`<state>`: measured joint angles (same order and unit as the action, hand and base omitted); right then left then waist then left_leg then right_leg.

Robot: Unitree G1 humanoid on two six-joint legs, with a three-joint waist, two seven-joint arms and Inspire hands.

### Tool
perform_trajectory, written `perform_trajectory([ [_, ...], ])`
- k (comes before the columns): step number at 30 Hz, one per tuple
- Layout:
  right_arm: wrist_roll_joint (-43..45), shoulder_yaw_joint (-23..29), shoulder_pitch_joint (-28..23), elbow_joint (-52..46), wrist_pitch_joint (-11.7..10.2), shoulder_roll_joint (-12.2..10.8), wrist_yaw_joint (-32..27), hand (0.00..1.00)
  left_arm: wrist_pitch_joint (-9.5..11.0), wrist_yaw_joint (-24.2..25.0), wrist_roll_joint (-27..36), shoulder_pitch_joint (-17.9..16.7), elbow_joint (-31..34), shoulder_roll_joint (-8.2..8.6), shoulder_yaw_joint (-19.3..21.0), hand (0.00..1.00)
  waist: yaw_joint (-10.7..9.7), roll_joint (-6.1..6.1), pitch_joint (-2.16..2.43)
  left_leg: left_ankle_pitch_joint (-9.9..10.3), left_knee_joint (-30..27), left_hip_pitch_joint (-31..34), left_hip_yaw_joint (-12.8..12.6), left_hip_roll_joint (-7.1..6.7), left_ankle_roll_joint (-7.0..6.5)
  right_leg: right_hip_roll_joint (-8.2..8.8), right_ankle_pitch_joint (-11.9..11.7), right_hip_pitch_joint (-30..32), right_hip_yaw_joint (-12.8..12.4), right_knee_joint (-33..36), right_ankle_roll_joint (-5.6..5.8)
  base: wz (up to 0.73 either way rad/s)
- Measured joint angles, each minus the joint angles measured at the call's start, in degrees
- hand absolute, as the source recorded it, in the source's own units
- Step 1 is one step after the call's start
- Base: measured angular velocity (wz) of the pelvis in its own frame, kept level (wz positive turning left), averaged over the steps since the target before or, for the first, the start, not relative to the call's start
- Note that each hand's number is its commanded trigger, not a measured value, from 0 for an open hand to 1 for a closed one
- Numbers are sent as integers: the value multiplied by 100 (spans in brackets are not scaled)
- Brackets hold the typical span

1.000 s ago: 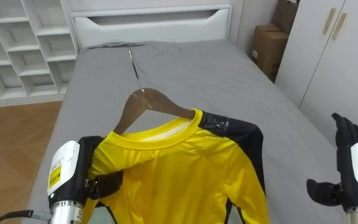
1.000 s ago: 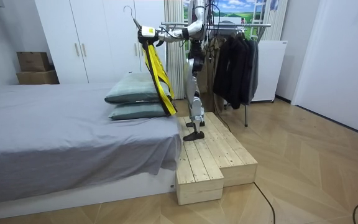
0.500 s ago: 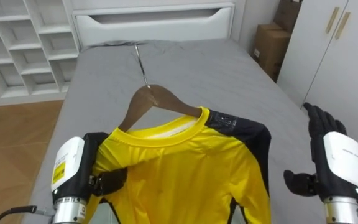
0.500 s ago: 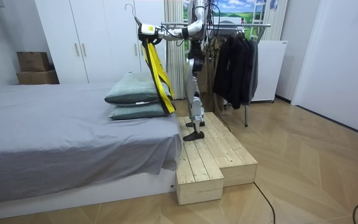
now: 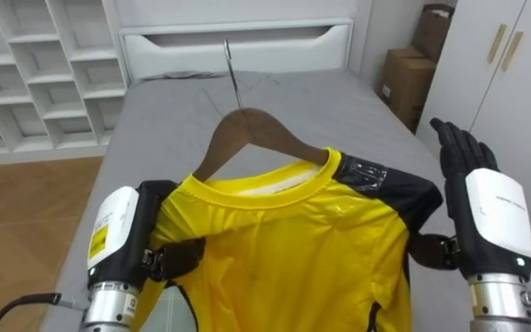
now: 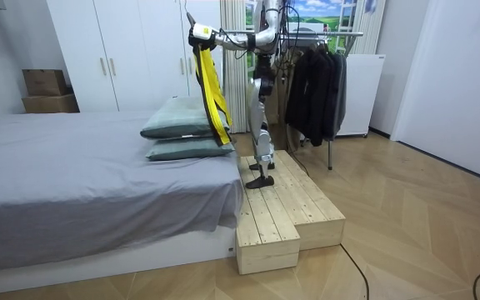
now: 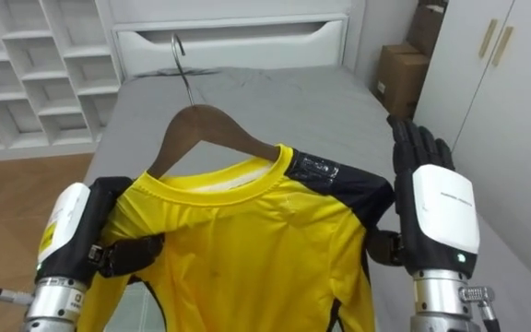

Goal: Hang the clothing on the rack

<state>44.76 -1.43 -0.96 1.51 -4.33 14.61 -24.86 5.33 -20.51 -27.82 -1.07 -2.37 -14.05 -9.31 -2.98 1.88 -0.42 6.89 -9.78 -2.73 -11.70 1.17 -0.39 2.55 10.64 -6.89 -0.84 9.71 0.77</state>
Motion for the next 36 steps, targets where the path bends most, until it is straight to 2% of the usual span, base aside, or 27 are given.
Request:
perform_trajectory([
  [1, 8, -4, 10, 0, 0, 1, 0, 0, 0, 0, -2, 3, 39, 11, 0, 100, 19, 9, -33, 0, -4, 21, -3, 0, 0, -1, 1, 26, -3, -4, 0, 0],
  [2, 11, -17, 36, 0, 1, 2, -1, 0, 0, -1, -6, 3, 68, 27, -1, 100, 32, 12, -37, -1, -6, 66, -10, 0, -1, -1, 1, 90, -10, -2, 0, 0],
  [12, -6, -264, 223, 1, 20, 92, -7, 0, -8, -18, 1, 4, 73, 30, -46, 100, 51, 40, -31, 4, 2, 122, -23, 0, 9, 2, 2, 128, -9, -6, 2, 0],
  [16, -29, -428, 252, 2, 68, 275, -3, 0, -50, -8, -50, 23, 81, 25, -48, 100, 128, 37, -27, 18, 3, 165, -56, 19, 30, -6, 2, 190, 31, 6, 3, -4],
  [20, -17, -475, 295, 1, 79, 315, -3, 0, -92, -4, -74, 25, 133, 24, -50, 100, 183, 36, -25, 19, 2, 190, -44, 22, 31, -4, 2, 208, 85, 7, 3, 1],
  [24, 56, -761, 312, 1, 236, 332, 33, 0, -195, 72, -165, 25, 137, -43, -68, 100, 186, 58, 5, 19, 2, 169, -44, 23, 31, -3, 2, 194, 82, 13, 3, 0],
  [28, 55, -985, 322, 13, 449, 342, 210, 0, -400, 195, -262, 27, 139, -90, -168, 100, 188, 93, 28, 18, 3, 145, -29, 21, 31, -1, 2, 167, 92, 26, 3, 0],
  [31, 181, -1155, 350, 94, 570, 362, 317, 0, -544, 292, -412, 27, 140, -80, -245, 100, 196, 130, 24, 18, 2, 118, 5, 21, 30, -1, 2, 131, 111, 26, 3, 0],
  [36, 644, -1305, 584, 459, 694, 368, 468, 0, -651, 440, -672, 55, 150, -31, -281, 100, 204, 183, 8, 17, -8, 209, 75, 13, 28, -2, 2, 188, 157, 5, 2, 6],
])
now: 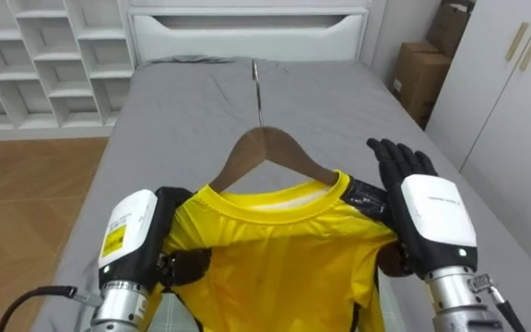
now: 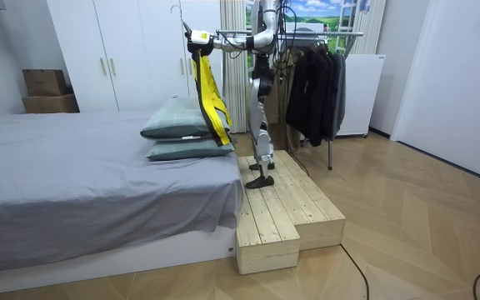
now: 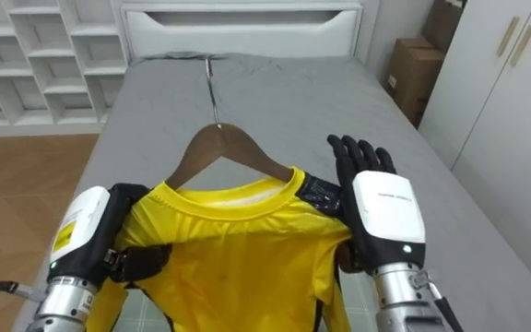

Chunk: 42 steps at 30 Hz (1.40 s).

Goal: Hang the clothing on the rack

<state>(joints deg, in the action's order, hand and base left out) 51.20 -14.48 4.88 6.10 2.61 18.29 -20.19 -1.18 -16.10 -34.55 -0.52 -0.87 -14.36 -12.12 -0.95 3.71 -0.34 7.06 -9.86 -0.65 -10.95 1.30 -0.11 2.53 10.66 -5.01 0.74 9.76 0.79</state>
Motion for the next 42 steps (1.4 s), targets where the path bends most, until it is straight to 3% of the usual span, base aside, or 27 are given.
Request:
perform_trajectory([
  [7, 118, -120, 199, 35, 0, 37, 101, 0, -23, 36, 4, 117, 2, -38, -168, 100, 109, 92, -52, 0, -66, 70, 29, 1, 0, 3, 0, 17, 44, -5, 0, 2],
  [17, 101, -184, 511, 295, 9, 35, 372, 0, -174, 183, -22, 232, 2, -13, -186, 100, 145, 99, -54, 0, -99, 144, 79, 0, 1, 8, 0, 14, 134, -8, 0, 3],
  [23, 166, -233, 713, 488, 69, 31, 664, 0, -337, 292, -154, 233, 3, 105, -166, 100, 171, 98, -54, 1, -98, 122, 81, 1, 1, 5, 0, 4, 137, -2, 0, 0],
  [34, 202, -296, 1019, 931, 117, 16, 666, 0, -509, 330, -199, 235, 3, 222, -227, 100, 267, 102, -56, 0, -97, 112, 85, 0, 0, 5, -1, 1, 142, -13, 0, 0],
  [40, -474, -296, 1080, 1067, 94, -16, 737, 0, -516, 331, -261, 234, 14, 205, -234, 100, 291, 97, -56, 0, -99, 136, 94, -2, 1, 6, -1, -2, 156, -4, 0, 0],
  [42, -866, -312, 1212, 1334, 55, -19, 851, 7, -519, 339, -351, 235, 14, 175, -240, 100, 283, 95, -56, 0, -105, 131, 94, -1, 1, 7, -1, -11, 159, -7, 0, 0],
])
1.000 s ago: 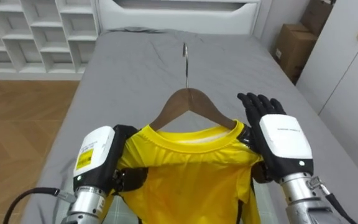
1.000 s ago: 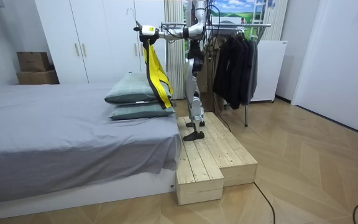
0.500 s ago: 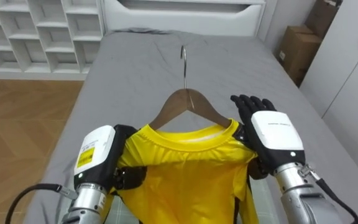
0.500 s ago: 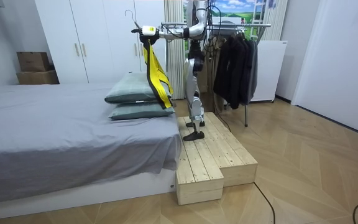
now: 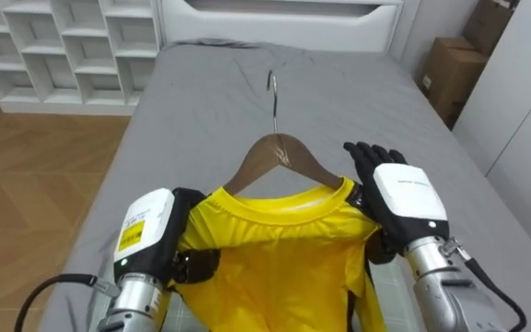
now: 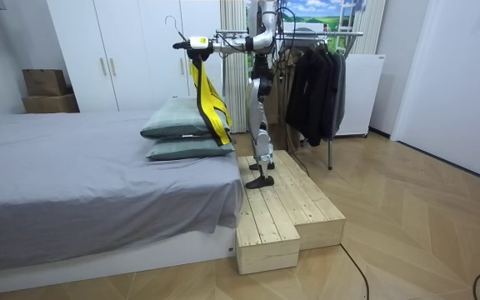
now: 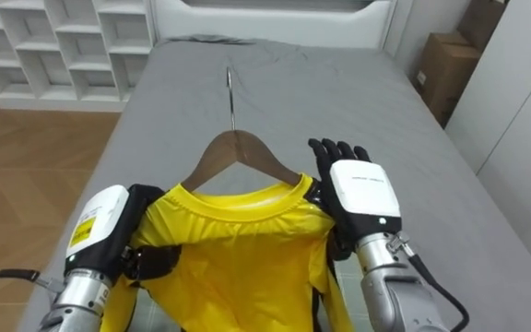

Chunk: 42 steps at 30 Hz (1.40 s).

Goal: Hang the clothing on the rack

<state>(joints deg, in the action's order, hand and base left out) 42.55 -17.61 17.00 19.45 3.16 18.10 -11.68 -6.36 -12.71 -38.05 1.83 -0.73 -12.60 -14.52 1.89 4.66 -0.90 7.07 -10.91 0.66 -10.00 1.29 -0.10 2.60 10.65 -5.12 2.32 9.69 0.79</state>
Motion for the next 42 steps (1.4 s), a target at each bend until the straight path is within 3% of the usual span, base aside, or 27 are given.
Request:
perform_trajectory([
  [4, -427, 18, 40, 191, -5, 2, 426, 21, -31, 188, -209, -1, 0, -41, 13, 100, -14, -4, -3, 0, -1, -16, 63, -1, 0, 0, 0, -30, 22, -9, 0, 3],
  [5, -536, 34, 40, 213, -6, 7, 558, 55, -31, 241, -250, -1, -1, -43, 34, 100, -7, -5, -3, 0, -1, -19, 73, -1, 0, 0, 0, -28, 31, -11, 0, 0],
  [6, -624, 40, 40, 222, -6, 15, 632, 67, -31, 261, -275, -1, -1, -43, 40, 100, -1, -6, -4, 0, -1, -21, 74, -1, 1, -1, 0, -13, 33, -12, 0, 0],
  [7, -754, 73, 40, 234, -7, 16, 766, 92, -31, 301, -335, -1, 0, -45, 51, 100, 4, -6, -4, 1, -1, -22, 74, 1, 1, -3, 0, -6, 39, -8, 0, 0],
  [8, -865, 86, 40, 238, -6, 23, 914, 100, -31, 321, -425, -1, 0, -45, 64, 100, -3, -6, -4, 1, -1, -22, 75, 1, 1, -4, 0, -9, 42, -8, 0, 0],
  [20, -1101, 156, 220, 249, 65, 59, 2124, 100, -30, 451, -663, 5, 12, -178, 115, 100, -33, 16, -12, 0, -19, -19, 82, 1, 1, -1, 0, -64, 100, -4, 0, 1],
  [25, -1106, 175, 291, 248, 64, 49, 2240, 100, -30, 448, -667, 18, 13, -171, 171, 100, -24, 83, -37, 0, -37, -14, 84, 1, 1, 1, 0, -70, 103, -6, 0, 0],
  [29, -1071, 320, 294, 248, 57, 17, 2310, 100, -30, 448, -663, 20, 13, -86, 186, 100, -16, 133, -34, 1, -43, -18, 77, 0, 1, 4, 0, -43, 96, -5, 0, 0],
  [37, -1042, 341, 294, 243, 37, 18, 2309, 100, -30, 449, -659, 19, 13, -76, 192, 100, -31, 149, -35, 1, -56, -30, 76, 3, 1, 1, 0, -55, 94, 3, 0, 0],
  [38, -1036, 344, 294, 240, 36, 18, 2309, 100, -30, 449, -659, 19, 13, -72, 193, 82, -29, 149, -35, 1, -56, -31, 76, 3, 1, 1, 0, -56, 94, 4, 0, 0],
  [39, -1023, 353, 294, 238, 31, 18, 2309, 100, -30, 449, -657, 19, 13, -67, 193, 34, -29, 150, -35, 1, -58, -34, 76, 3, 1, 0, 0, -61, 94, 5, -1, 0],
  [40, -1015, 360, 294, 238, 22, 18, 2309, 100, -30, 449, -657, 19, 13, -61, 194, 0, -29, 150, -35, 1, -62, -35, 76, 3, 1, 0, -1, -67, 94, 6, -1, 0],
  [42, -1006, 368, 294, 238, 14, 18, 2309, 100, -30, 449, -656, 19, 13, -58, 195, 0, -30, 150, -35, 1, -70, -35, 76, 4, 1, 0, -1, -78, 94, 8, -1, 0],
])
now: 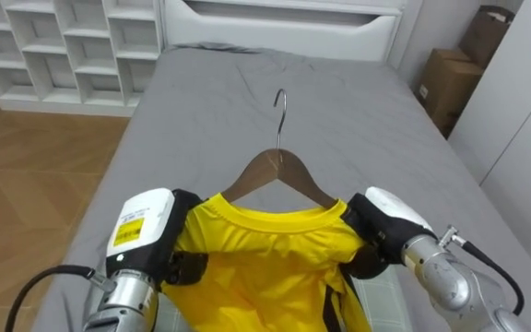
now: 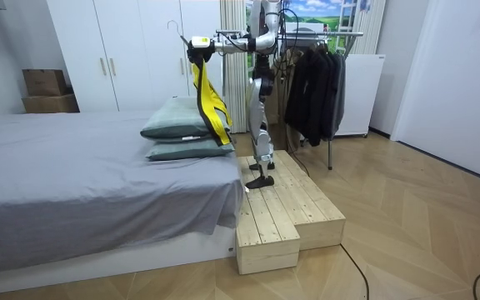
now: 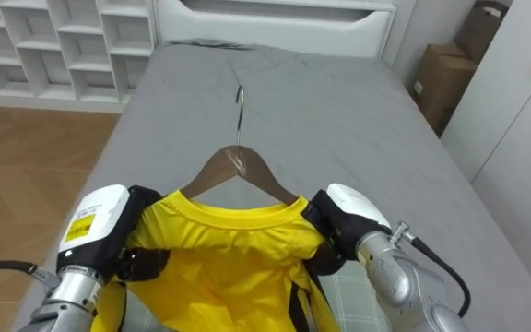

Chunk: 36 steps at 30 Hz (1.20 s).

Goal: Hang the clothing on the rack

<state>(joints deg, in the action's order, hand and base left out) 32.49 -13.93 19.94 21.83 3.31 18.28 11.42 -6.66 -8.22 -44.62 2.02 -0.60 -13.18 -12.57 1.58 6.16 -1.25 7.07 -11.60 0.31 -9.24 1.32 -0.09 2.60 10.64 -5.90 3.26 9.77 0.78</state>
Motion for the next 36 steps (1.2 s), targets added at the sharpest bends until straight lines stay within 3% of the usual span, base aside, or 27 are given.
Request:
perform_trajectory([
  [10, 237, -6, -4, 0, 2, 11, -2, 100, 168, -30, 806, -1, -1, 111, -105, 0, 5, -7, 0, 0, -6, 2, 5, 1, 0, -1, -1, -17, 0, 2, -1, 0],
  [15, 300, -6, -5, 0, 5, 5, -2, 100, 169, -28, 822, -1, -1, 118, -121, 0, 7, -16, 4, 0, -7, 2, 5, 1, 0, -2, -1, -9, 2, 1, 0, 0],
  [26, 636, -5, -85, 0, 4, -21, 57, 100, 295, 143, 813, -1, -1, 328, -229, 0, 12, -65, 29, 0, -24, -4, 15, 1, 0, -3, -1, -41, 10, 2, -1, 0],
  [36, 747, 224, -705, 2, 4, -45, 182, 100, 463, 163, 941, -1, 1, 241, -188, 0, -48, -97, 51, 2, -22, 27, 91, -12, 0, 2, 0, -26, 95, 2, 0, 4],
])
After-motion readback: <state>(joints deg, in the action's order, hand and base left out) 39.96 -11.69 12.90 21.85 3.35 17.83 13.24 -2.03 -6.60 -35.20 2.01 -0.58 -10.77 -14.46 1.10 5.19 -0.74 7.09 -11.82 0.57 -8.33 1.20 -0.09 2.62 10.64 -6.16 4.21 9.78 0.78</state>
